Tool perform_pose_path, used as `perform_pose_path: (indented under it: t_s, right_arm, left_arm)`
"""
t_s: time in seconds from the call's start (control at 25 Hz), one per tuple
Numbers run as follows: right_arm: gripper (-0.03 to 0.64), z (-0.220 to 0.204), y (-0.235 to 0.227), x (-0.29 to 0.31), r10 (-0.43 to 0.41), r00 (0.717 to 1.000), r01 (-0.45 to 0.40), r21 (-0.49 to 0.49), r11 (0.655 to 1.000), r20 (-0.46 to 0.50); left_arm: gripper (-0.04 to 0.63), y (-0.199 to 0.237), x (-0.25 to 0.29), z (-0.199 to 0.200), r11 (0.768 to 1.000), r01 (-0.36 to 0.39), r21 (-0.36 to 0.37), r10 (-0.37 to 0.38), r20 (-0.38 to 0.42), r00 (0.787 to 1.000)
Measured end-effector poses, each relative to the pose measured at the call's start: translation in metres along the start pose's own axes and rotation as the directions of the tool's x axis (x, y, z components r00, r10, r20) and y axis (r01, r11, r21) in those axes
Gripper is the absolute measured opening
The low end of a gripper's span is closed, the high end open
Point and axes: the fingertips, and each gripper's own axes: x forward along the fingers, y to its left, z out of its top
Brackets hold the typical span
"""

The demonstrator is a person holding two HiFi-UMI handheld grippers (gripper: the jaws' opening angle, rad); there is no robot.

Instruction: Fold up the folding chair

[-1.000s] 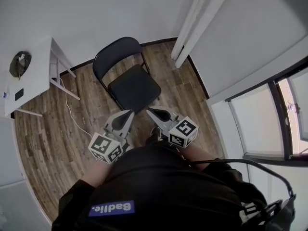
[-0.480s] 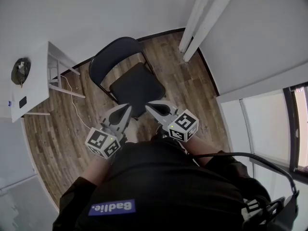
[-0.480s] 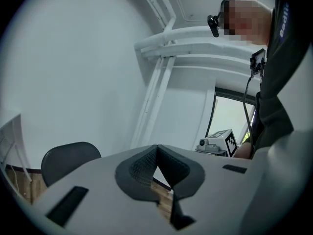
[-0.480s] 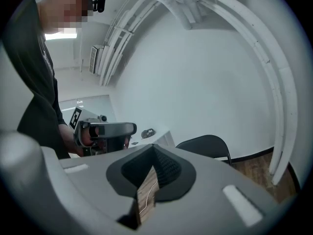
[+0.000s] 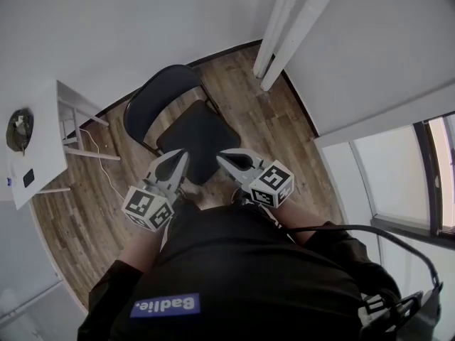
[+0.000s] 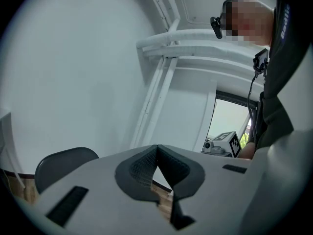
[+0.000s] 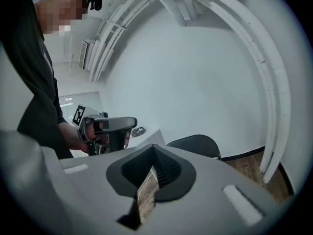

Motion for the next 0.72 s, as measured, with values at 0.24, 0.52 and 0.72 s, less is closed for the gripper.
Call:
perform_pose_path:
  t_s: [0.24, 0.52, 0.72]
  right_arm:
    - [0.0, 0.007, 0.001, 0.053, -0.13, 0.991, 0.129, 0.037, 0.991, 0.013]
    - [0.0, 0.005, -0.001, 0.112, -0.265, 0.964, 0.262, 0.093, 0.961, 0.023]
    - [0.0, -0.014, -0.003, 0.134, -0.304, 0.953, 0.3, 0.146, 0.943, 0.01]
  left_arm:
    - [0.005, 0.058, -0.015, 0.016, 0.996, 0.089, 0.016, -0.089, -0.019, 0.996]
    - [0.005, 0.139, -0.038, 0.019, 0.989, 0.144, 0.021, -0.143, -0.057, 0.988]
    - [0.005, 0.189, -0.045, 0.008, 0.993, 0.119, 0.01, -0.118, -0.103, 0.988]
